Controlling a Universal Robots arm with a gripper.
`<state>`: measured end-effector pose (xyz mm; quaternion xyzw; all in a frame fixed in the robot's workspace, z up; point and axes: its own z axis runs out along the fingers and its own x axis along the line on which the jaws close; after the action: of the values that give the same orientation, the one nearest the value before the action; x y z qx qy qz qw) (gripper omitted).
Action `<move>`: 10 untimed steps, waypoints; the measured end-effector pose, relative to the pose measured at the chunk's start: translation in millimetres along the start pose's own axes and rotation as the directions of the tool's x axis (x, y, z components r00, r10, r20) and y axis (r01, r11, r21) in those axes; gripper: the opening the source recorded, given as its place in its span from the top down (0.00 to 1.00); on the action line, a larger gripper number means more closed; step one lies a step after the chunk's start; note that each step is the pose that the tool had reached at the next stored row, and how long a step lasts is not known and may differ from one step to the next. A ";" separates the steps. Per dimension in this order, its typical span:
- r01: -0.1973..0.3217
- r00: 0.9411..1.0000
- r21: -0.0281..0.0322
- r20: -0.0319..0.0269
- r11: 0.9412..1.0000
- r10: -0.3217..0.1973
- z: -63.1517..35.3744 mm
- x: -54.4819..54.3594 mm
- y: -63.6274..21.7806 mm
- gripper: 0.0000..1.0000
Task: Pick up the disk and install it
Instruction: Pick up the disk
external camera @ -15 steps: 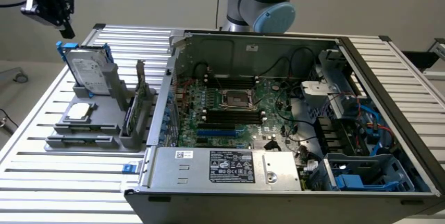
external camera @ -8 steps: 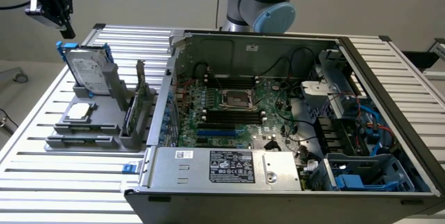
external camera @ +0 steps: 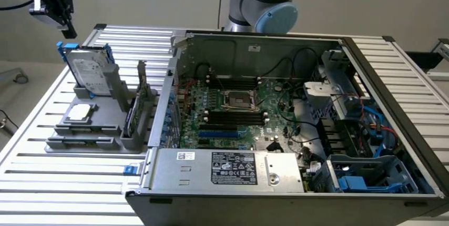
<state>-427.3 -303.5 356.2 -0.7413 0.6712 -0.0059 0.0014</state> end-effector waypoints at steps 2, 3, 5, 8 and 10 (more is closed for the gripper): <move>-0.009 1.000 0.000 0.000 1.000 0.009 0.0 -0.8 0.5 0.89; -0.012 1.000 0.000 0.000 1.000 0.012 0.0 -1.1 1.0 0.89; -0.016 1.000 0.000 0.000 1.000 0.016 -0.1 -2.3 4.0 0.89; -0.017 1.000 0.000 0.000 1.000 0.017 0.2 -3.4 7.7 0.89; -0.017 1.000 0.000 0.000 1.000 0.017 0.8 -3.4 8.1 0.88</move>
<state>-435.7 -301.0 355.3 -0.7356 0.6774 -0.0059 0.0013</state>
